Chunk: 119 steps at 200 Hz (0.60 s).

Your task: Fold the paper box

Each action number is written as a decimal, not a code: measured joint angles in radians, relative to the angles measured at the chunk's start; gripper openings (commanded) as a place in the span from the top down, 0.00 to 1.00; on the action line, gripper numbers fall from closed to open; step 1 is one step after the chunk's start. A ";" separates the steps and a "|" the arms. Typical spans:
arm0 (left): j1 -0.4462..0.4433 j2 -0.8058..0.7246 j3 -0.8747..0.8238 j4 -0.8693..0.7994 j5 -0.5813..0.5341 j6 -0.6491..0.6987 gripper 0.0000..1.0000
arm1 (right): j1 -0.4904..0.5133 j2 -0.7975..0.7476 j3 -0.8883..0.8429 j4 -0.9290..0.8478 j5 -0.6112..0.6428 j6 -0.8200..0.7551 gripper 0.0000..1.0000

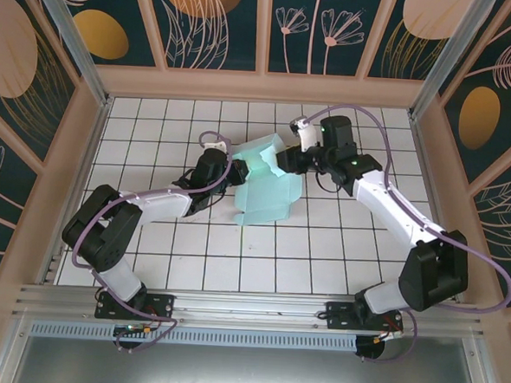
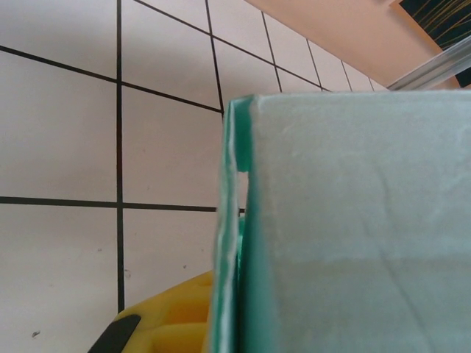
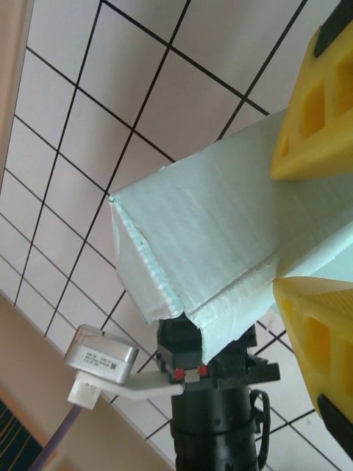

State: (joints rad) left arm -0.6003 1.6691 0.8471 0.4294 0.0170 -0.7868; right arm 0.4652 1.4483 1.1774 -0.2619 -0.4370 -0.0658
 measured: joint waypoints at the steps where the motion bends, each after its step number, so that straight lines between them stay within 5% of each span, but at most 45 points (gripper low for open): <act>1: 0.000 0.000 0.000 -0.001 0.000 0.000 1.00 | 0.001 0.001 0.000 0.000 0.002 -0.001 0.61; 119: 0.009 0.008 0.000 -0.033 -0.002 -0.003 1.00 | 0.143 0.050 0.028 0.005 0.412 -0.144 0.68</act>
State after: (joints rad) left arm -0.5911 1.6775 0.8471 0.3962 0.0147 -0.7902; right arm 0.6083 1.4982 1.2053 -0.2569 -0.0254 -0.2100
